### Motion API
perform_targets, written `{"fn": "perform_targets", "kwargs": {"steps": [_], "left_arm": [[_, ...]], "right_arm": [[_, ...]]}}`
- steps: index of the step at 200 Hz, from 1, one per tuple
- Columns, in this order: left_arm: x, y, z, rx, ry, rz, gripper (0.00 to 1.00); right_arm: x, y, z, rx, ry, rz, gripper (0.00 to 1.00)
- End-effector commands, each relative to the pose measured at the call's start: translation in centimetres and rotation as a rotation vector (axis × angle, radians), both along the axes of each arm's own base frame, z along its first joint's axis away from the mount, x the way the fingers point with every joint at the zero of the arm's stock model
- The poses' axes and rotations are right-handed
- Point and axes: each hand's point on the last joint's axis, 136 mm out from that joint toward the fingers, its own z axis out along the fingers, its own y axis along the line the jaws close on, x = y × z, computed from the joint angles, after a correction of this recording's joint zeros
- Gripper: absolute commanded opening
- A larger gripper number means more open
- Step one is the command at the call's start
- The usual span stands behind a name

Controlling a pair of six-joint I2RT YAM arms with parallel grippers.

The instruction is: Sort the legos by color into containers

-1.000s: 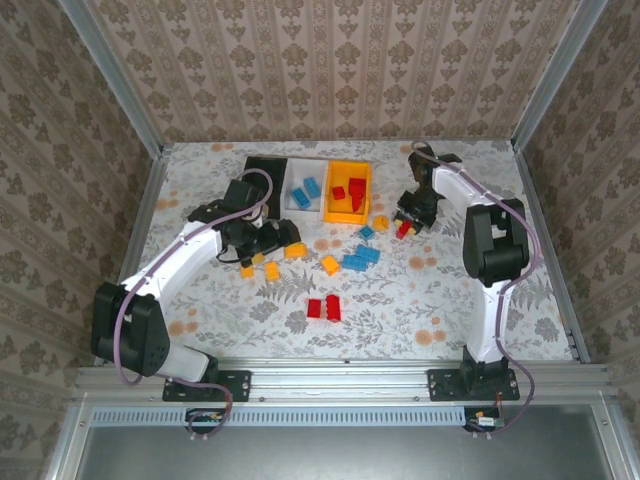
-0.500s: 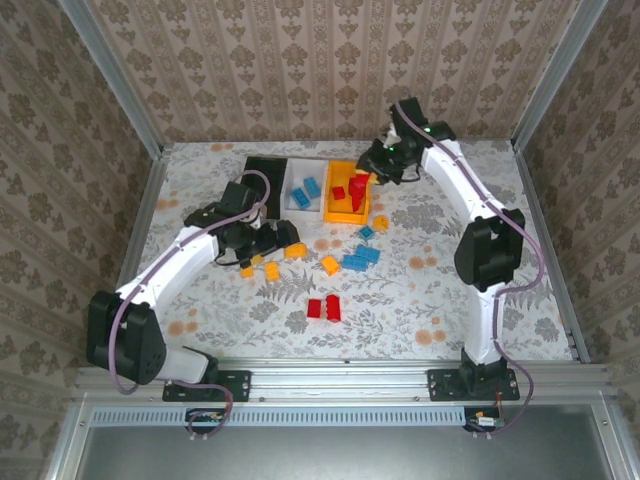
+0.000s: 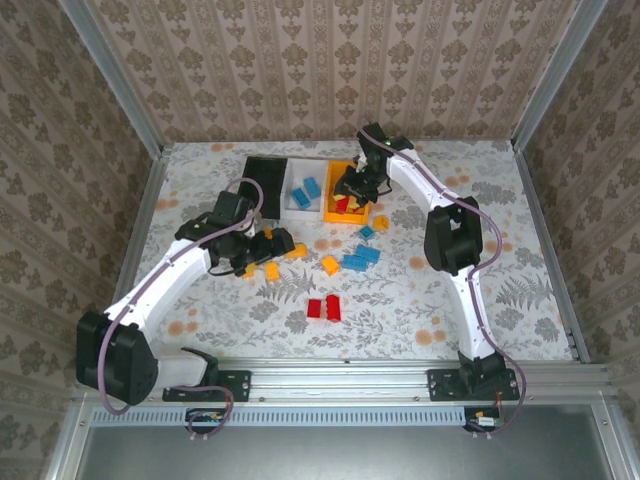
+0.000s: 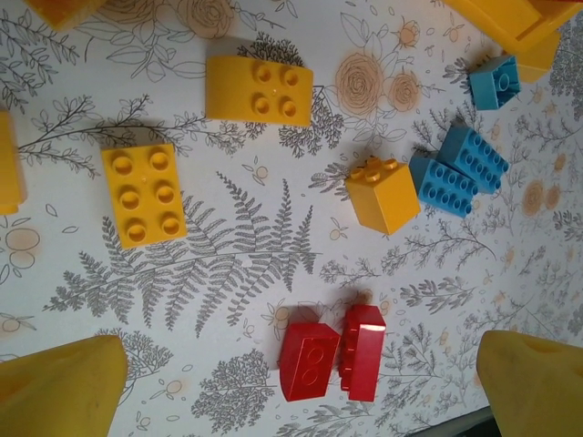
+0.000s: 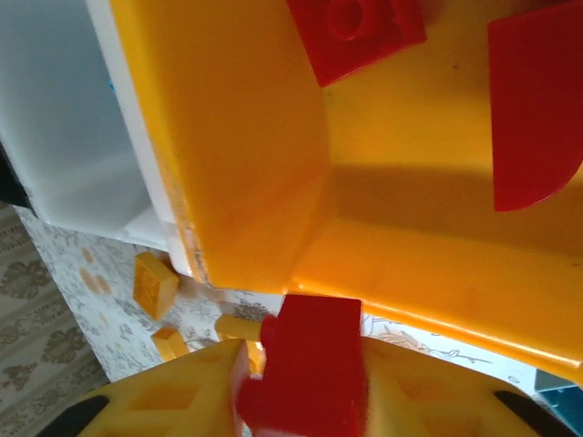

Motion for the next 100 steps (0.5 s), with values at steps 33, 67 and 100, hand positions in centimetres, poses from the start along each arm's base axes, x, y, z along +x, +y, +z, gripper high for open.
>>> {"fn": "perform_targets", "kwargs": {"steps": [33, 67, 100], "left_arm": [[-0.2, 0.6, -0.2, 0.008, 0.010, 0.035, 1.00], [0.2, 0.1, -0.1, 0.006, 0.011, 0.026, 1.00], [0.4, -0.4, -0.1, 0.009, 0.010, 0.016, 1.00]], "right_arm": [[-0.2, -0.3, 2.2, -0.007, -0.038, 0.024, 0.45], [-0.4, -0.5, 3.9, -0.004, -0.071, 0.032, 0.46], [-1.4, -0.6, 6.4, 0.005, -0.110, 0.057, 0.48]]}}
